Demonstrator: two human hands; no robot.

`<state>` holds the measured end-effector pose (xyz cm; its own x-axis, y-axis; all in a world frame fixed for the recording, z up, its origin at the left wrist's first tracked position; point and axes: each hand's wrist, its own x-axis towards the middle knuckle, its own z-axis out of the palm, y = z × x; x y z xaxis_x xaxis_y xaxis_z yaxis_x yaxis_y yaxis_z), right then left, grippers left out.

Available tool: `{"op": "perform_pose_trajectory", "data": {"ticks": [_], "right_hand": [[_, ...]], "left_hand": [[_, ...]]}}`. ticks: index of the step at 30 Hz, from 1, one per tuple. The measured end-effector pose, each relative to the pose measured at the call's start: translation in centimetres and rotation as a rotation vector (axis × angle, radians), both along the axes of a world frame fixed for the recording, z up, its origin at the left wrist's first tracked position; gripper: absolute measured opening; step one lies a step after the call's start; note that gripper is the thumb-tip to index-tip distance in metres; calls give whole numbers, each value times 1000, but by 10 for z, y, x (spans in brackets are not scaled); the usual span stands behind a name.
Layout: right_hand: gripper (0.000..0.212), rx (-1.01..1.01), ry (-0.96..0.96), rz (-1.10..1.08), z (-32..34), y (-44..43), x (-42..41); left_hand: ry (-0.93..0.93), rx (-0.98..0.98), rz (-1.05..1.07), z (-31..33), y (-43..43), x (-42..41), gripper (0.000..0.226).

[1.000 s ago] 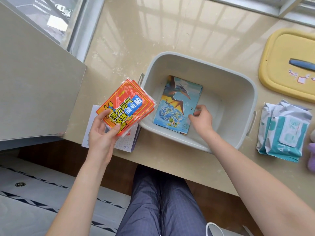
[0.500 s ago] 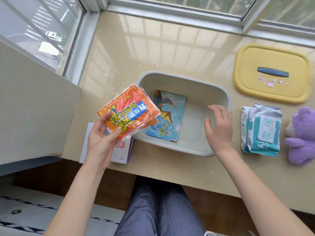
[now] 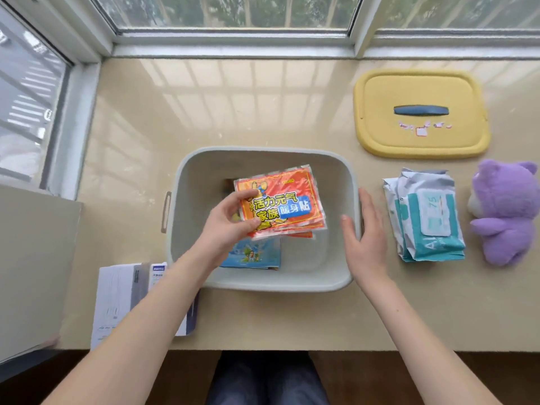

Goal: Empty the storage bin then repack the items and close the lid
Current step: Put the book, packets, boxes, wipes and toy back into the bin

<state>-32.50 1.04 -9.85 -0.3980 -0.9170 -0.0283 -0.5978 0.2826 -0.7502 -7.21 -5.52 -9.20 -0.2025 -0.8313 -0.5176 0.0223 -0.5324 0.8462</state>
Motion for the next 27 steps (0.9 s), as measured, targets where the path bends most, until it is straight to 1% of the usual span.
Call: {"op": "perform_pose_trajectory", "data": {"ticks": [4,7,11,12,15,16,18,20,24,27], "right_hand": [[56,-35,22,4,-8,0,-2],[56,-31,11,-6,-8,0,-1],[56,-44,13,-20,-7,0,-1],[56,-45,14,-22,-6,0,0],[56,-40,1,-26,-6,0,0],[56,-40,1,-27,-5,0,0],[56,-39,5,-29,-5,-1,0],[56,-35,5,-30,-5,-1,1],[55,-22,-18,-35,-6,-1,1],[56,-28,-17,-42,-8,-1,1]], "left_hand": [[-100,24,-119,-39,-19,-26,50],[-252,-44,-186,-55,-23,-34,49],[-395,-121,-223,-68,-20,-35,50],[-401,-102,-195,-70,-19,-36,53],[-333,32,-61,-75,-20,-35,61],[-319,49,-56,-75,-22,-34,61],[-343,13,-133,-76,-30,-29,58],[-404,-19,-269,-74,-38,-27,58],[-427,12,-534,-71,-51,-37,61],[-379,12,-561,-71,-60,-48,61]]}}
